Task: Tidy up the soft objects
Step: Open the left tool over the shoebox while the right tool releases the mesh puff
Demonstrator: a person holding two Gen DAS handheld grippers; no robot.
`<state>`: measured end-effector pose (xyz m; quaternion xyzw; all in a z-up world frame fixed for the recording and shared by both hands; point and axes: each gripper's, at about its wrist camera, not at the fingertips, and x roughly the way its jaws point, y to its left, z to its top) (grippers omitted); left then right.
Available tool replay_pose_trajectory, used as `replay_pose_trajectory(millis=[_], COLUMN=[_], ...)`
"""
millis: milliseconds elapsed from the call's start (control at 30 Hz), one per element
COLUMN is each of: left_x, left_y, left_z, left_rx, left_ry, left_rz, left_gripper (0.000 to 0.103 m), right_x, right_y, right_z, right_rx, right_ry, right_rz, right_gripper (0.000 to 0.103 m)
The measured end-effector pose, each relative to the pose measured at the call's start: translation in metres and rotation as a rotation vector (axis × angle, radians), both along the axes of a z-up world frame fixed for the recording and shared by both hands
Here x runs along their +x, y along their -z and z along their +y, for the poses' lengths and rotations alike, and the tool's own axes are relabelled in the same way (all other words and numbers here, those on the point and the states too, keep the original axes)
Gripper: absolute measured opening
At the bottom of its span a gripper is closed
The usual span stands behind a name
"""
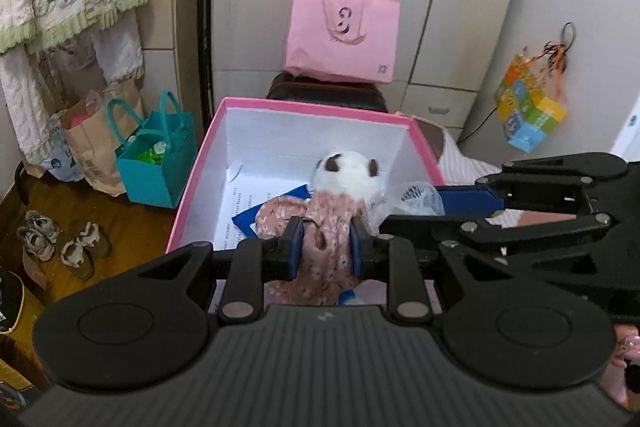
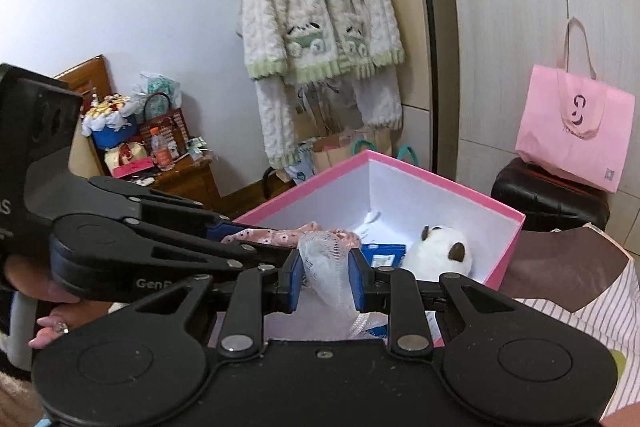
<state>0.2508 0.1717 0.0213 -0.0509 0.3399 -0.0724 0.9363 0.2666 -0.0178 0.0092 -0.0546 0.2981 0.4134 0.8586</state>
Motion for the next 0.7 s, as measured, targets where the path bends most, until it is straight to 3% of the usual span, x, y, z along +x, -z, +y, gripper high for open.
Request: replay_pose_trajectory(millis=[67, 167, 200, 433, 700], left_x=[0.007, 0.008, 0.005, -0.026, -0.071], left_y=[0.004, 0.007, 0.006, -0.007, -0.031], left_z=[0.003, 0.002, 0.001, 0.003, -0.003], left_rx=[0.004, 0.062, 0.079, 0.091, 0.03], left_ry=[-0.021, -0.052, -0.053, -0.017, 0.065], left_rz=[0.001, -0.032, -0.053, -0.115, -0.15], left_gripper=[0.025, 0.047, 0.05, 0.061, 0.066], right_x=[0.006, 0.007, 0.005, -0.014, -0.05], right_y=[0.005, 0.011, 0.012, -0.003, -0.025], right_z=[0.002, 0.007, 0.008, -0.013, -0.068], right_rx=[0.001, -0.035, -0.054, -0.054, -0.001], right_ry=[0.007, 0.041, 0.048, 0.063, 0.105], right_rz=[0.0, -0.084, -0.108, -0.149, -0.092], right_gripper=[0.028, 0.03, 0.033, 0.057, 0.066])
